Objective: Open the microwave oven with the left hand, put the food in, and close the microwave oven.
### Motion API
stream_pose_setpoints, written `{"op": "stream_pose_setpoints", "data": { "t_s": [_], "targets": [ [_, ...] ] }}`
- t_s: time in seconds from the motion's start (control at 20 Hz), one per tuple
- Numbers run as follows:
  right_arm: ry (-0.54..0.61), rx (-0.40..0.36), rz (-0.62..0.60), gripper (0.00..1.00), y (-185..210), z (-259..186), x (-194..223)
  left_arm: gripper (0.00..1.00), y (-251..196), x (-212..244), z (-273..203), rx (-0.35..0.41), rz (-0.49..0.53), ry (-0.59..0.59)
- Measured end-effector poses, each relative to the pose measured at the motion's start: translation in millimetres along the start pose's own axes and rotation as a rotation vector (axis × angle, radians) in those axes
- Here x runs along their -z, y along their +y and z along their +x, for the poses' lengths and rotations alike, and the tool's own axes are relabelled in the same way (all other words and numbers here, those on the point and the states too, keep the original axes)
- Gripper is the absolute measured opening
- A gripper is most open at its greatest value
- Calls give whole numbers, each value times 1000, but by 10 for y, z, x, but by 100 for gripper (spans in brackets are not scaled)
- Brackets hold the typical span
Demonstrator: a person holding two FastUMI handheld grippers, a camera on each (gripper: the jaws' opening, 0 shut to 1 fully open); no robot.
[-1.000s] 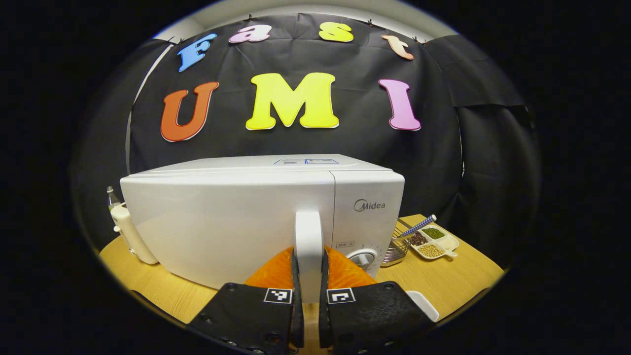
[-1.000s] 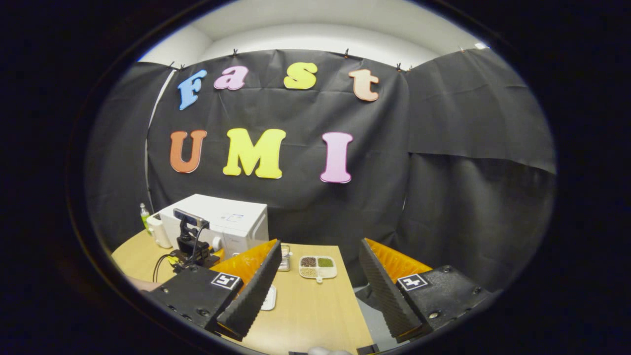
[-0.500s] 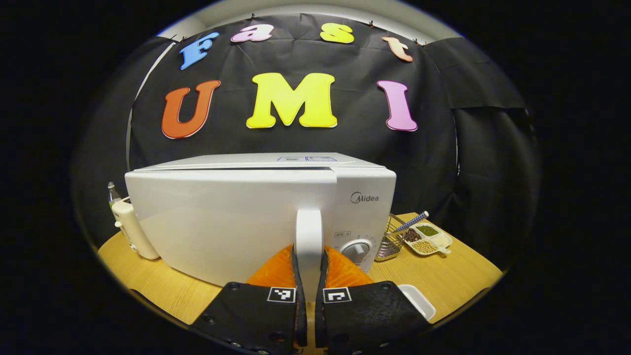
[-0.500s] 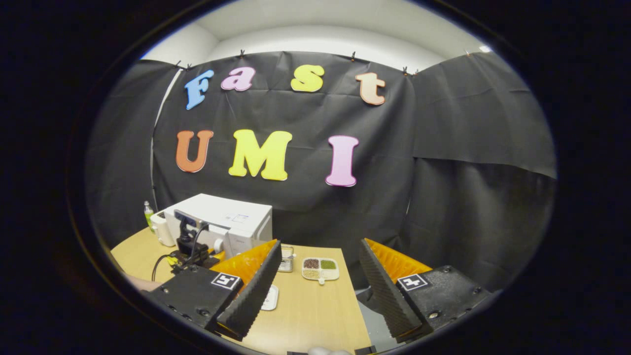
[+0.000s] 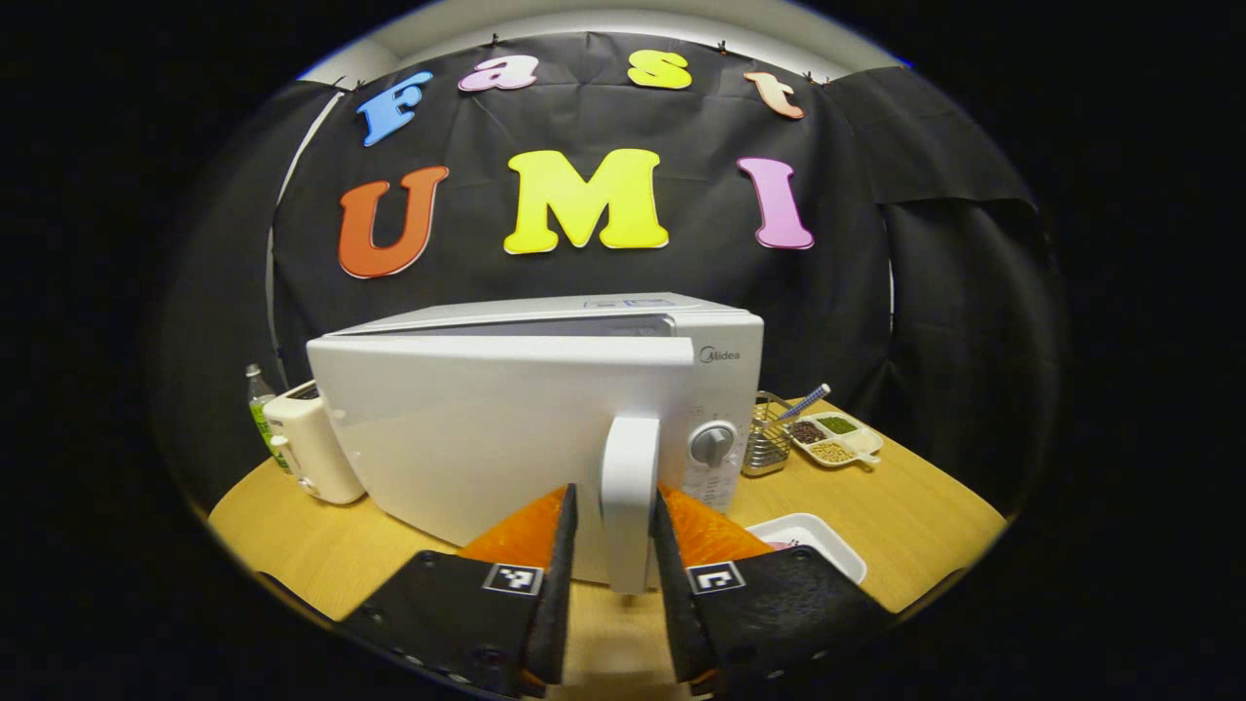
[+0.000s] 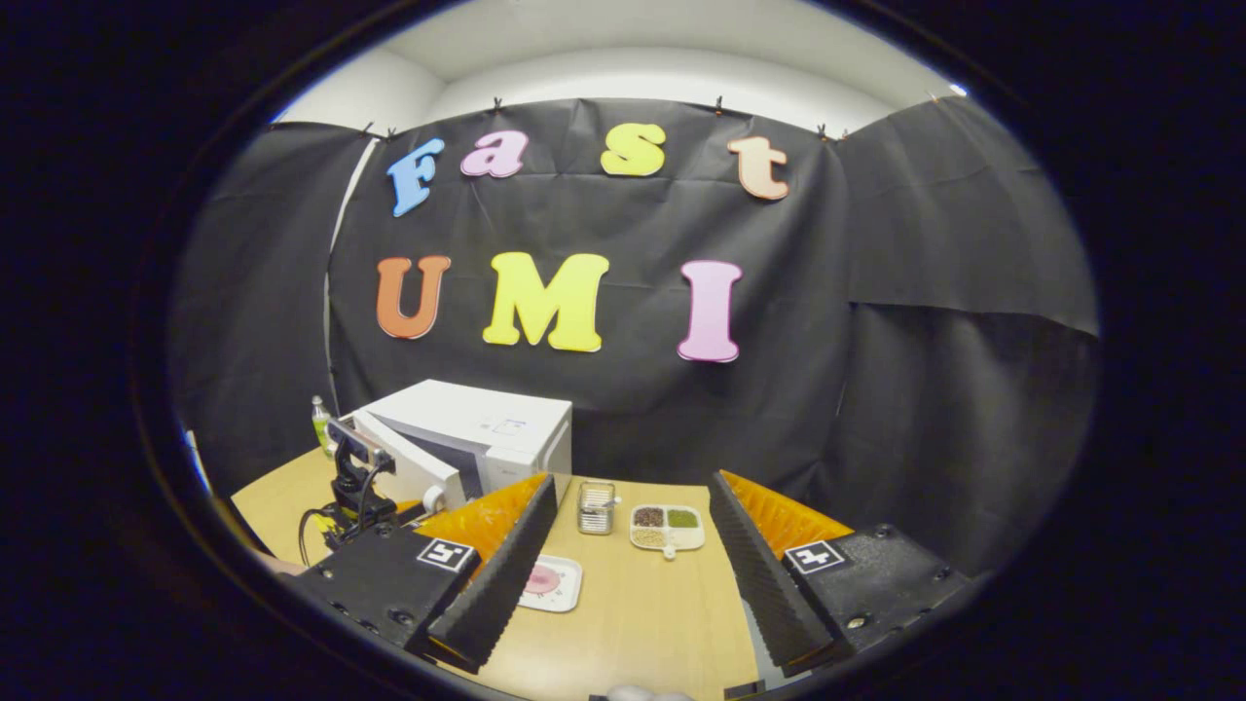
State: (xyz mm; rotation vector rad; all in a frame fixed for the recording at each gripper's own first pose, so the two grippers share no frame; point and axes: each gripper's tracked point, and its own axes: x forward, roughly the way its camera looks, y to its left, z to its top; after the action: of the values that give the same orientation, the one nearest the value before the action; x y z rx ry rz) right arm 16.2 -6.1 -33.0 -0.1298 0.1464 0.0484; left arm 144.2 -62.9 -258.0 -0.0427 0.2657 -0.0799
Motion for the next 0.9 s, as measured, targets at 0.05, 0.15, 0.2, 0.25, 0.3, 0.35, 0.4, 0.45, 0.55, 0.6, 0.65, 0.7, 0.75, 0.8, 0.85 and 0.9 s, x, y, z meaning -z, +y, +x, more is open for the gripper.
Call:
{"op": "stream_pose_setpoints", "data": {
  "t_s": [0.05, 0.15, 0.2, 0.25, 0.3, 0.35, 0.4, 0.45, 0.55, 0.6, 0.65, 0.7, 0.75, 0.8, 0.85, 0.9],
  "targets": [
    [-6, -6, -5, 100, 23, -7, -21, 54, 31, -20, -44, -10, -14, -5],
    [-11, -16, -14, 96, 65, -28, -27, 80, 91, -19, -143, -20, -22, -2],
    [-10, -21, -17, 96, 85, -31, -13, 82, 143, -11, -207, -28, -10, -2],
    [-7, -29, -20, 100, 121, -22, 5, 88, 196, 3, -271, -34, -4, -3],
    [-5, -35, -22, 100, 153, -15, 29, 91, 242, 29, -336, -37, -8, 1],
    [-2, -44, -21, 96, 192, -18, 55, 93, 289, 60, -418, -41, -14, 6],
    [5, -55, -19, 100, 247, -15, 96, 94, 335, 90, -494, -45, -15, 12],
    [12, -64, -19, 100, 293, -12, 133, 95, 393, 100, -592, -52, -9, 13],
    [23, -86, -15, 100, 411, 3, 189, 96, 528, 133, -775, -70, 17, 13],
    [27, -100, -15, 100, 484, 8, 214, 96, 600, 158, -870, -85, 33, 16],
    [30, -111, -17, 100, 547, 23, 238, 96, 684, 169, -970, -102, 51, 14],
    [35, -122, -20, 96, 615, 31, 277, 96, 751, 165, -1065, -111, 68, 9],
    [39, -135, -15, 96, 692, 41, 300, 96, 824, 165, -1162, -120, 81, 3],
    [45, -150, -10, 96, 776, 45, 331, 96, 909, 171, -1251, -132, 86, 0],
    [52, -163, -7, 100, 855, 56, 356, 96, 1004, 206, -1323, -143, 81, 8],
    [58, -176, -4, 100, 940, 57, 384, 96, 1096, 239, -1392, -155, 70, 18]
  ]
}}
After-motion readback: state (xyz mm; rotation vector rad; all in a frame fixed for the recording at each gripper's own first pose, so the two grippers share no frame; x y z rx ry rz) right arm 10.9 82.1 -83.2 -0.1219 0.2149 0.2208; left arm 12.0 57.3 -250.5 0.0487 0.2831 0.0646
